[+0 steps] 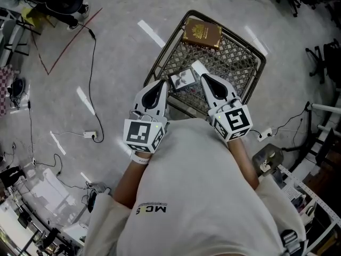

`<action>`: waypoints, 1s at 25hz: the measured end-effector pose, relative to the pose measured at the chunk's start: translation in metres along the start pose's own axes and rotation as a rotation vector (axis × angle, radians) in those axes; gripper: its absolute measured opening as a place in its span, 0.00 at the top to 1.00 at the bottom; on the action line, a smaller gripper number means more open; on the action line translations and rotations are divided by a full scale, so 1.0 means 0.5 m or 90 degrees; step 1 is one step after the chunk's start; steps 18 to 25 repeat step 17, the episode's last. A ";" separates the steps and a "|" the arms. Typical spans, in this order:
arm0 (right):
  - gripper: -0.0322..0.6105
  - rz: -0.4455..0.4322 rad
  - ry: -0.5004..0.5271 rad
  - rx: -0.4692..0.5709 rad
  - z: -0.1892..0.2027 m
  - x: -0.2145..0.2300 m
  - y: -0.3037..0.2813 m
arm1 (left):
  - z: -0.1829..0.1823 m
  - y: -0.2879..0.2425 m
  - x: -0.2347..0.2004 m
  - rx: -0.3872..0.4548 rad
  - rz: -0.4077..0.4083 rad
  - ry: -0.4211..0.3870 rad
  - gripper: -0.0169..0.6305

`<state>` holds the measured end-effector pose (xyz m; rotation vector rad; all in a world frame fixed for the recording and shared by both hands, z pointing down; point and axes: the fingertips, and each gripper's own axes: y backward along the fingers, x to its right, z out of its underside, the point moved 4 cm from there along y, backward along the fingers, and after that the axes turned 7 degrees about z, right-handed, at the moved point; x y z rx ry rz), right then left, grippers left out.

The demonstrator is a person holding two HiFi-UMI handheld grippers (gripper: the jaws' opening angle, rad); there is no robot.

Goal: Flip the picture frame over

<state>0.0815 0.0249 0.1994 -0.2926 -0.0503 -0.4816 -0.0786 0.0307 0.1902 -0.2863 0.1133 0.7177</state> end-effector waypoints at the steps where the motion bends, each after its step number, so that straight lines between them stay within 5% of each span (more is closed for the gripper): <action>1: 0.92 0.000 -0.002 -0.001 0.001 0.001 0.000 | 0.001 -0.001 0.000 -0.001 0.001 0.000 0.94; 25: 0.92 0.023 -0.010 0.006 -0.004 0.015 0.002 | 0.001 -0.013 -0.001 -0.008 0.013 -0.005 0.94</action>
